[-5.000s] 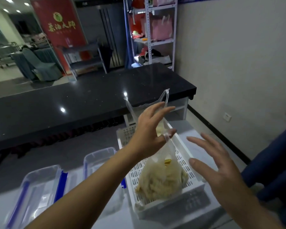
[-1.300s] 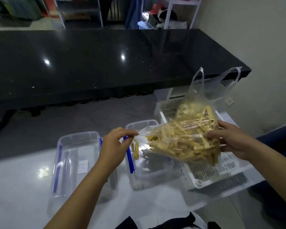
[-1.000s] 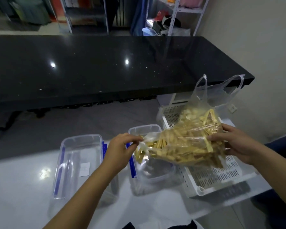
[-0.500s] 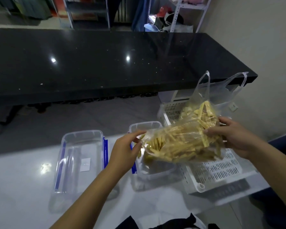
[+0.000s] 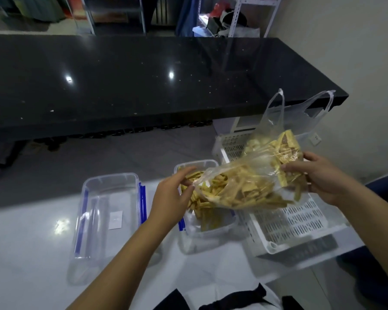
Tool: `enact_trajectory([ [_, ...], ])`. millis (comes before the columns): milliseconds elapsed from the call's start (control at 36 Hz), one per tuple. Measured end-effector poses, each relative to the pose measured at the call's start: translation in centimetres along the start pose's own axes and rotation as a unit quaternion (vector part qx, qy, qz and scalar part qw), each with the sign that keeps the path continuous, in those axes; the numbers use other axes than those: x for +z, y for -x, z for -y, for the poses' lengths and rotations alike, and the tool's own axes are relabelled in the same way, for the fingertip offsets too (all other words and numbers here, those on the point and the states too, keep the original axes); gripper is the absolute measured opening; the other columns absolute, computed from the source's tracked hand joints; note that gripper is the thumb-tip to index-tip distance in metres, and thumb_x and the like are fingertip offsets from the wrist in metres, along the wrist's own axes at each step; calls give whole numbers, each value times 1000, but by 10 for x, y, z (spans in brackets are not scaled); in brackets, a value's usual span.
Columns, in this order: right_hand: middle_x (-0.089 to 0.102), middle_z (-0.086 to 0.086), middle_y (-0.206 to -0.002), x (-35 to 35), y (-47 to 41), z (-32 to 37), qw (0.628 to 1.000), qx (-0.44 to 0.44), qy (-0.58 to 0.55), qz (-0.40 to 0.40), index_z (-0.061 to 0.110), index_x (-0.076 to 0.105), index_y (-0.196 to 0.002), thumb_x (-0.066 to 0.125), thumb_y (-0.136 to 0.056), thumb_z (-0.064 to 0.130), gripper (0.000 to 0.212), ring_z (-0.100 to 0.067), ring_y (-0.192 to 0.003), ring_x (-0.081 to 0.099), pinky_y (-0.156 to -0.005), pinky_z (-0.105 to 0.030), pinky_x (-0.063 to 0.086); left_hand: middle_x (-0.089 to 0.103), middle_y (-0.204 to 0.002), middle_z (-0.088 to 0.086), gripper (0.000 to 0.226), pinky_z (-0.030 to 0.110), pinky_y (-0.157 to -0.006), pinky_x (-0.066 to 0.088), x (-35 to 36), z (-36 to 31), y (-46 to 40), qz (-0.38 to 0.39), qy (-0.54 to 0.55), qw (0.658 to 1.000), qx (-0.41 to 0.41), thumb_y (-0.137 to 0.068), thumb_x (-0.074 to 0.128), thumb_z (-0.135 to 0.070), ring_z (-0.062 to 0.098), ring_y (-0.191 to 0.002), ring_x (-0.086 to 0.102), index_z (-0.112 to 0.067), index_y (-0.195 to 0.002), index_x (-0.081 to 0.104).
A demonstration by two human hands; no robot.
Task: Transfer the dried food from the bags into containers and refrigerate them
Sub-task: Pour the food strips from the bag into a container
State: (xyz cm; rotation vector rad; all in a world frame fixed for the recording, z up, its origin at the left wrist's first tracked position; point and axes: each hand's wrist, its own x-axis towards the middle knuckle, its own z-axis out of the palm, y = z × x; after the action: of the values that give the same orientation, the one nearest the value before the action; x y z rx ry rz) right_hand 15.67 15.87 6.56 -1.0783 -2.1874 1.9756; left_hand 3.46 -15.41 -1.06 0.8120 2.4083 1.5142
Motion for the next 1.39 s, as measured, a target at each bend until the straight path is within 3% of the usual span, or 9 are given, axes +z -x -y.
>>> enact_trajectory([
  [111, 77, -7, -87, 0, 3, 4, 1000, -17, -6, 1, 24, 76, -93, 90, -44, 27, 51, -29, -69, 73, -54, -34, 59, 63, -98, -34, 62, 17, -78, 49, 3, -2, 1, -27, 3, 999, 37, -92, 67, -12, -7, -85, 62, -66, -117, 51],
  [222, 76, -8, -85, 1, 5, 4, 1000, -11, -3, -18, 18, 71, -104, 84, -54, 20, 52, -31, -65, 71, -54, -34, 58, 66, -90, -20, 55, 30, -78, 58, 7, -4, -2, -21, 29, 999, -6, -93, 66, -11, 4, -84, 64, -59, -115, 51],
  [333, 75, -9, -83, 1, 7, 8, 1000, -19, -20, -13, 16, 70, -106, 84, -54, 22, 54, -28, -62, 70, -51, -34, 58, 60, -105, -39, 54, 12, -79, 50, 6, -11, 2, -77, 8, 994, 72, -93, 67, -13, -7, -99, 61, -61, -114, 54],
  [472, 77, -12, -89, 1, 8, 7, 1000, -3, -8, -30, 15, 71, -106, 82, -72, 9, 35, -27, -60, 71, -51, -30, 56, 68, -91, -19, 59, 10, -83, 48, 5, -2, -1, -36, 30, 999, 3, -94, 67, -14, -2, -95, 63, -68, -111, 51],
  [583, 76, -14, -90, 1, 6, 6, 1000, -9, -3, -27, 19, 74, -96, 88, -59, 17, 39, -30, -61, 71, -52, -31, 57, 67, -97, -29, 60, -6, -78, 36, 3, -2, 2, -55, 31, 998, 27, -92, 67, -18, -10, -97, 62, -71, -115, 51],
  [722, 77, -12, -89, 2, 7, 6, 1000, -12, -8, -27, 16, 71, -105, 86, -63, 14, 44, -26, -60, 71, -51, -31, 56, 71, -88, -9, 55, -5, -73, 38, 6, 5, 1, -27, 56, 998, -29, -93, 67, -11, -1, -89, 66, -57, -120, 55],
  [806, 77, -11, -88, 0, 10, 12, 999, -31, -10, -14, 18, 71, -104, 89, -47, 25, 61, -28, -64, 72, -49, -30, 56, 69, -92, -20, 51, -7, -80, 35, 6, 1, 4, -66, 44, 997, 9, -93, 68, -18, -7, -97, 62, -60, -118, 54],
  [1167, 78, -5, -90, 3, 13, 22, 999, -46, -3, -6, 20, 70, -105, 86, -49, 18, 58, -25, -75, 76, -53, -33, 59, 71, -92, -14, 41, 16, -77, 56, 14, 2, 5, -44, 90, 994, -41, -93, 68, -14, -1, -96, 66, -50, -113, 63],
  [1389, 78, -5, -93, -3, 9, 22, 999, -51, 4, -9, 19, 68, -111, 89, -48, 23, 67, -27, -78, 76, -57, -35, 59, 70, -87, -9, 31, 6, -72, 48, 2, 2, -5, -65, 95, 993, -40, -92, 70, -10, -3, -87, 65, -28, -117, 68],
])
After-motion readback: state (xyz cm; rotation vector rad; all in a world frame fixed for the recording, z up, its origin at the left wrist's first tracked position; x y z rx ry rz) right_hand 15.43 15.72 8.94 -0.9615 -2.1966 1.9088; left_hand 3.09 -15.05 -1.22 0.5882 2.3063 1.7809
